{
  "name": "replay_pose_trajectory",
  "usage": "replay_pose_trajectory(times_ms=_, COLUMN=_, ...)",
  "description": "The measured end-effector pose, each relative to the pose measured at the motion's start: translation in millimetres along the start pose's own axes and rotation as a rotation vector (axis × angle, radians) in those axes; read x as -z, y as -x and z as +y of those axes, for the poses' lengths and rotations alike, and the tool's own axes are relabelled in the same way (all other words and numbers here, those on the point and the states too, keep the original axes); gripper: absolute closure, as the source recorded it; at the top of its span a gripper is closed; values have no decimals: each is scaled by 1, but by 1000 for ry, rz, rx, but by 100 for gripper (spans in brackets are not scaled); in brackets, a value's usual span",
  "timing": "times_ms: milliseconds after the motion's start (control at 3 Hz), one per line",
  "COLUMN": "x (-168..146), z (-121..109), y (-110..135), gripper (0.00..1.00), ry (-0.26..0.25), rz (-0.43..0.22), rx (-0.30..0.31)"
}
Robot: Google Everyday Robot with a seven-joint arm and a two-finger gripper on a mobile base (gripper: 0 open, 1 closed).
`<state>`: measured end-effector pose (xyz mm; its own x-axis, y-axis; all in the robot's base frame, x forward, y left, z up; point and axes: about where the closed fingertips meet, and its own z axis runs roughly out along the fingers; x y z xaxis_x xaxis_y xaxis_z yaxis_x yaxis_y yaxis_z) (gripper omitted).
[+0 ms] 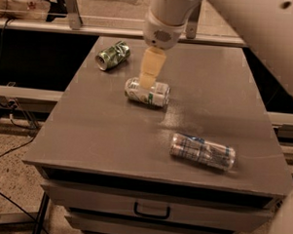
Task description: Move 7up can near redbull can
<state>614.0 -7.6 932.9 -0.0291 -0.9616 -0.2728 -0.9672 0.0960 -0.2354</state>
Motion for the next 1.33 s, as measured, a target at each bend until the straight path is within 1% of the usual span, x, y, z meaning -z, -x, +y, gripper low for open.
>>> replay_pose_trajectory(times_ms=333, x=-32, z=-7, y=20, gripper=0, ry=-20, rz=76, rx=-33)
replay_pose_trajectory(times_ms=667, x=-64, z=-11, y=24, gripper=0, ry=-12, rz=150, rx=-68)
replay_pose_trajectory(times_ms=1000, x=-87, z=-8, y=24, gripper=13, ry=13, rz=193, rx=-85)
replay_pose_trajectory(times_ms=1333, x=-96, z=-4, y=20, gripper=37, ry=31, rz=224, rx=-95)
